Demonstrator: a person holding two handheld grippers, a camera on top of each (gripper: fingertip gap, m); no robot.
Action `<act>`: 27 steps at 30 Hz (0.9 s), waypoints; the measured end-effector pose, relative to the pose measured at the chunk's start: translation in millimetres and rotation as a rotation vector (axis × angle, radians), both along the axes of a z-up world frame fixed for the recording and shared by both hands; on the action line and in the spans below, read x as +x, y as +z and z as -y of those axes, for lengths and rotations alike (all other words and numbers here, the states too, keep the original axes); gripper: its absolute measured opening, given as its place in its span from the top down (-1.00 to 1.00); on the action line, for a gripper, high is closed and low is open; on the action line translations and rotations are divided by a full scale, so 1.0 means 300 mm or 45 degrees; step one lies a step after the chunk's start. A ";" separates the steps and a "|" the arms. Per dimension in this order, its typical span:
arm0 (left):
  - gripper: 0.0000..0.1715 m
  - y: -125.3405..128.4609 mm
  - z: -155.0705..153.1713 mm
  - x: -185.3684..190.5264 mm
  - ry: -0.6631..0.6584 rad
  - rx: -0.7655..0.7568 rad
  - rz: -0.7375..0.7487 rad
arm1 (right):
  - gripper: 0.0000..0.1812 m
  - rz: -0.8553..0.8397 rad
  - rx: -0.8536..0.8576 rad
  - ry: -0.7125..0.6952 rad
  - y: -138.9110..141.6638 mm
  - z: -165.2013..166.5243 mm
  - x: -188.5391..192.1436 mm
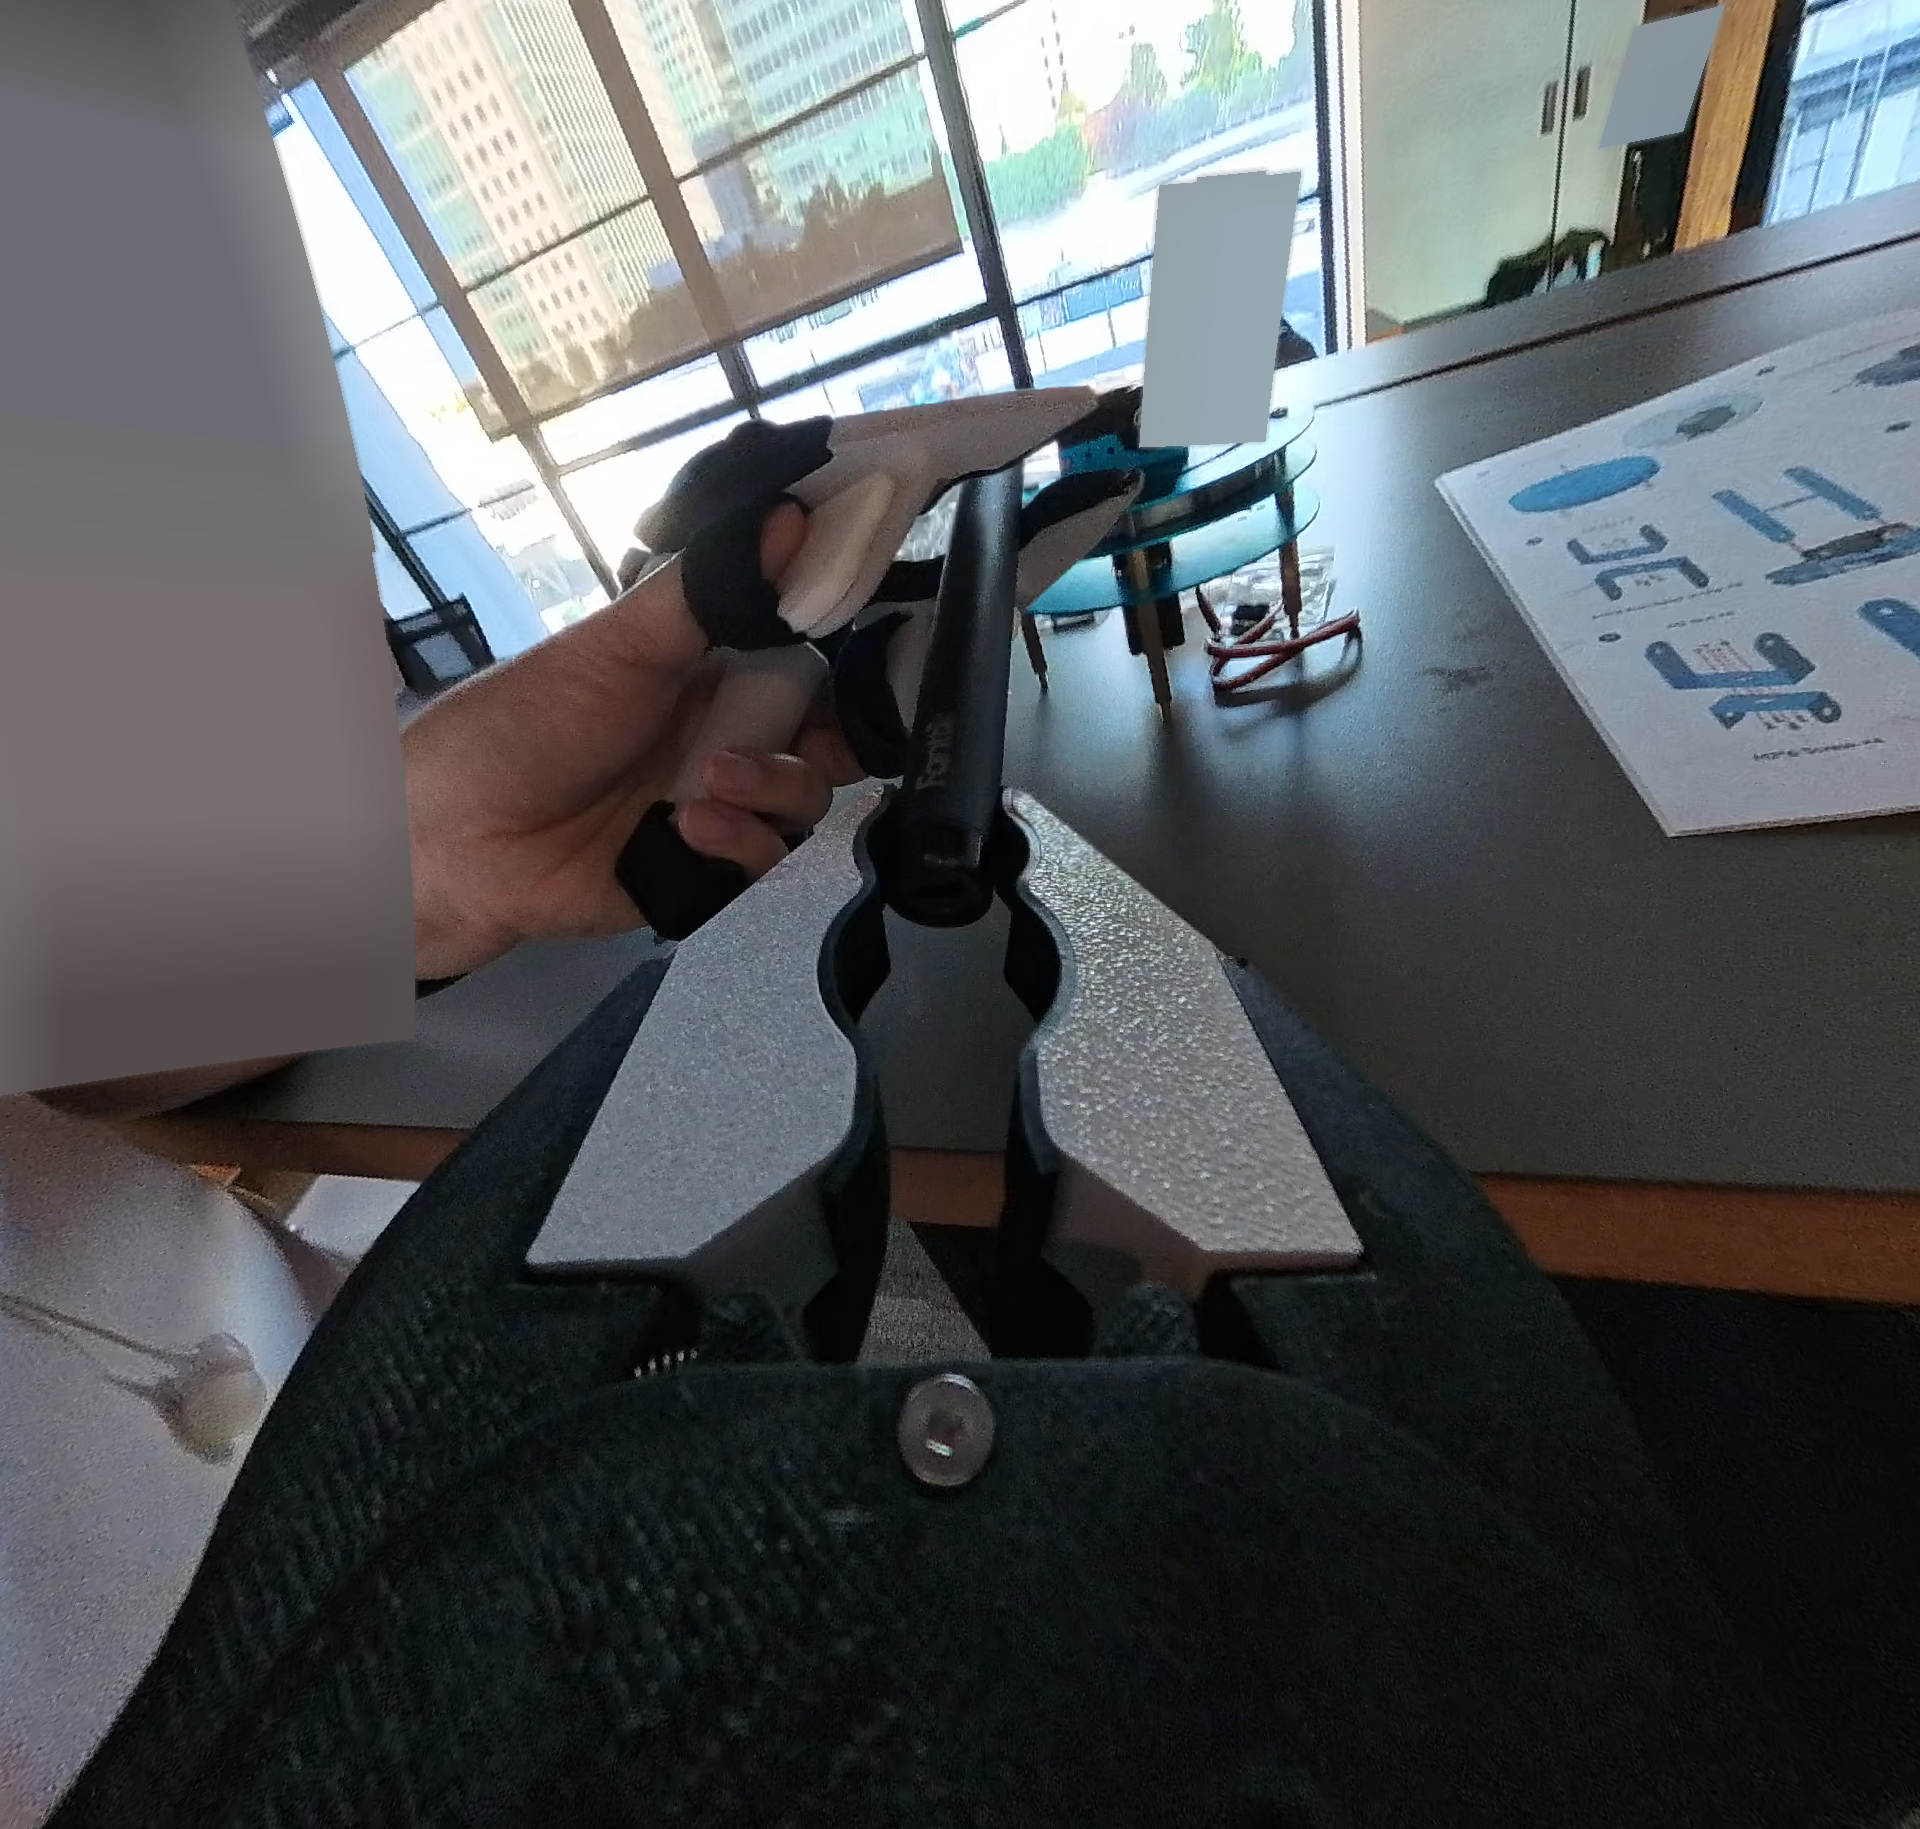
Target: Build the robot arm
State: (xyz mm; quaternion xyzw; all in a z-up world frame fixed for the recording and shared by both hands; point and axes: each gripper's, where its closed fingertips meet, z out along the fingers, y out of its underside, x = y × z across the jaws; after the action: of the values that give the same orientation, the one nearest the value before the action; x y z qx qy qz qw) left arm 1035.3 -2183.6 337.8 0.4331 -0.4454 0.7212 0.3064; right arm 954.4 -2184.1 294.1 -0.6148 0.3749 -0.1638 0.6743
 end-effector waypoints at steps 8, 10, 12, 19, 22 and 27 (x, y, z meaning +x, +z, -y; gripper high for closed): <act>0.75 -0.009 -0.012 -0.028 -0.163 0.016 0.012 | 0.83 -0.021 0.305 0.017 0.056 0.056 -0.017; 0.77 0.004 -0.014 -0.045 -0.216 -0.018 0.062 | 0.84 -0.124 0.498 0.077 0.055 0.065 -0.016; 0.76 0.014 -0.008 -0.060 -0.262 -0.031 0.118 | 0.85 -0.226 0.717 0.112 0.051 0.083 -0.006; 0.84 -0.013 0.010 -0.093 -0.323 -0.031 0.099 | 0.85 -0.391 1.044 0.154 0.020 0.071 0.032; 0.84 -0.008 -0.005 -0.082 -0.306 -0.031 0.088 | 0.84 -0.386 0.993 0.186 0.025 0.052 0.037; 0.84 0.018 -0.036 -0.070 -0.253 -0.049 0.062 | 0.46 -0.110 0.507 0.223 0.028 0.058 0.053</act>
State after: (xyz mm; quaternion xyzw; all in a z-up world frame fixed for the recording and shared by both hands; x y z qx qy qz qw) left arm 1014.3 -2172.9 343.1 0.3629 -0.4795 0.7061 0.3739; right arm 970.4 -2201.5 302.6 -0.5062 0.3734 -0.0008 0.7774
